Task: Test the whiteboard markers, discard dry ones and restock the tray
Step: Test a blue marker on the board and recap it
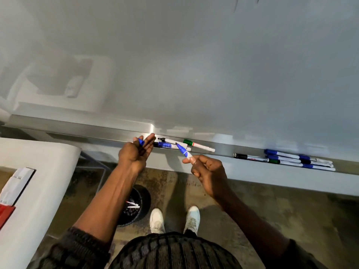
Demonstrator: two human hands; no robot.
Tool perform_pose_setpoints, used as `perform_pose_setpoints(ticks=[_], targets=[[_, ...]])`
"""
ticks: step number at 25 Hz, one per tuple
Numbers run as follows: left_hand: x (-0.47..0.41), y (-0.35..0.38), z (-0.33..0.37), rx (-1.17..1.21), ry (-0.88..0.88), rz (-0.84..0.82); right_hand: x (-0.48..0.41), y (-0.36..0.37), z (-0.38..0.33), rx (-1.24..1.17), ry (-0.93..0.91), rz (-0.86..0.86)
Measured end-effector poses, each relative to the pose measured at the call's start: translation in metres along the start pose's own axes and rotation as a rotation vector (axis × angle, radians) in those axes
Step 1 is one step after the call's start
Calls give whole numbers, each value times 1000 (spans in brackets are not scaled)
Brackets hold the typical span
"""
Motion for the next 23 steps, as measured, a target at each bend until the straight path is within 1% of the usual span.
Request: perform_pose_setpoints(ticks=[2,4,6,8,11,14,16,19,21,23], targets=[[7,10,-16,9,-39,-12,3,0,-17,-169,75,-79],[20,17,-25,-40,-43,-53,9,0,-26,-228,98,-120],[32,23,-29,-153,-15,-126,14,0,-34,-279,102,-123],[43,27,-32,-342,71,-193,18,-1,-38,-310,112,-90],[56,29,-43,-756,363,-337,27,-6,-49,-337,75,50],[69,41,-55,-1010,601,-533,34,-24,-72,-315,-52,287],[82,57,-63,-1107,798,-670,40,-43,-91,-309,-122,473],[109,89,-75,-1209,1232,-882,51,-81,-123,-391,-215,700],[127,119,-80,-1204,1465,-970,58,-107,-147,-461,-338,775],[146,151,-84,-1138,1709,-1039,66,-136,-175,-495,-469,813]])
Point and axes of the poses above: each hand's wrist, its own x-axis away from the middle knuckle, its own y-axis out of the palm, z = x × y, the point moved 1 cm from there along -x, towards the middle knuckle, and after that the axes turned 12 degrees about x, right-handed, at the moved point
